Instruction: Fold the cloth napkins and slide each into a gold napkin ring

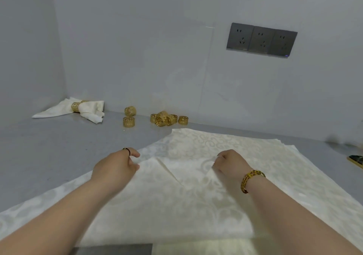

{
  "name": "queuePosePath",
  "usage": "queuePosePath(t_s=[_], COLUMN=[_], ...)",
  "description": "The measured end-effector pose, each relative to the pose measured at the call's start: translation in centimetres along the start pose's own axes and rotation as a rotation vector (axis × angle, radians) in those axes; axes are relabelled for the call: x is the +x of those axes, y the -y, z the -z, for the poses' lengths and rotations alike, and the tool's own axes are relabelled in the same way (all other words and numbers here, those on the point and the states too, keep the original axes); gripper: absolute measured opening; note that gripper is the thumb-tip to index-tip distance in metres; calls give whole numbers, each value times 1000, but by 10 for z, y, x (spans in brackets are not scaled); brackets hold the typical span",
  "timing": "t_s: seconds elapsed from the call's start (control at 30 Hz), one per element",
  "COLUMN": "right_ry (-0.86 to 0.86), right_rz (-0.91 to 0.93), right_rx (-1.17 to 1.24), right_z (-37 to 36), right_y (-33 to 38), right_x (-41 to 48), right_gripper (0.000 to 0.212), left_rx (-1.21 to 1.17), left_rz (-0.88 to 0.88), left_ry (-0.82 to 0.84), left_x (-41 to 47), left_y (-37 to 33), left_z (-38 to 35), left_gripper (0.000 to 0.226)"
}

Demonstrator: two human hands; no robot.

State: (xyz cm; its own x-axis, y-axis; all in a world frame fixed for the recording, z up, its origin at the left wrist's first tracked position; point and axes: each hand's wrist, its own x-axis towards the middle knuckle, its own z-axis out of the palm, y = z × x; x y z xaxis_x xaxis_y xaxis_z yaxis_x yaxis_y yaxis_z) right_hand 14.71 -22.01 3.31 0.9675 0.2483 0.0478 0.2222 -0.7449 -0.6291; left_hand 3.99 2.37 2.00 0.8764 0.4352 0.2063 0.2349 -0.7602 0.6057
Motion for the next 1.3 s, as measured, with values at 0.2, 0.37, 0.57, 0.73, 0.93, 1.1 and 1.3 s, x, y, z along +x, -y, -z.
queuePosePath(t_s=[0.2,0.37,0.57,0.73,0.93,1.1,1.3], right_ry=[39,-16,6,47,51,4,-39], right_rz=[31,-10,-109,-144,-131,-104,-102], right_rx=[176,122,-76,-185,-217,-196,-211], right_z=[-23,-30,-56,-59,-59,-58,-58], right_y=[15,27,26,27,26,20,20], right_x=[56,101,144,152,150,152,152], right_gripper=[27,44,41,34,34,33,30], left_rx=[76,119,50,86,144,152,294], left_rz=[25,21,-21,2,7,11,-85], left_ry=[21,63,228,250,274,242,255], left_x=[57,84,98,102,106,104,92], left_y=[-4,6,14,22,27,30,20], left_z=[-22,-28,-35,-26,-24,-25,-20], left_gripper=[16,21,44,40,26,23,33])
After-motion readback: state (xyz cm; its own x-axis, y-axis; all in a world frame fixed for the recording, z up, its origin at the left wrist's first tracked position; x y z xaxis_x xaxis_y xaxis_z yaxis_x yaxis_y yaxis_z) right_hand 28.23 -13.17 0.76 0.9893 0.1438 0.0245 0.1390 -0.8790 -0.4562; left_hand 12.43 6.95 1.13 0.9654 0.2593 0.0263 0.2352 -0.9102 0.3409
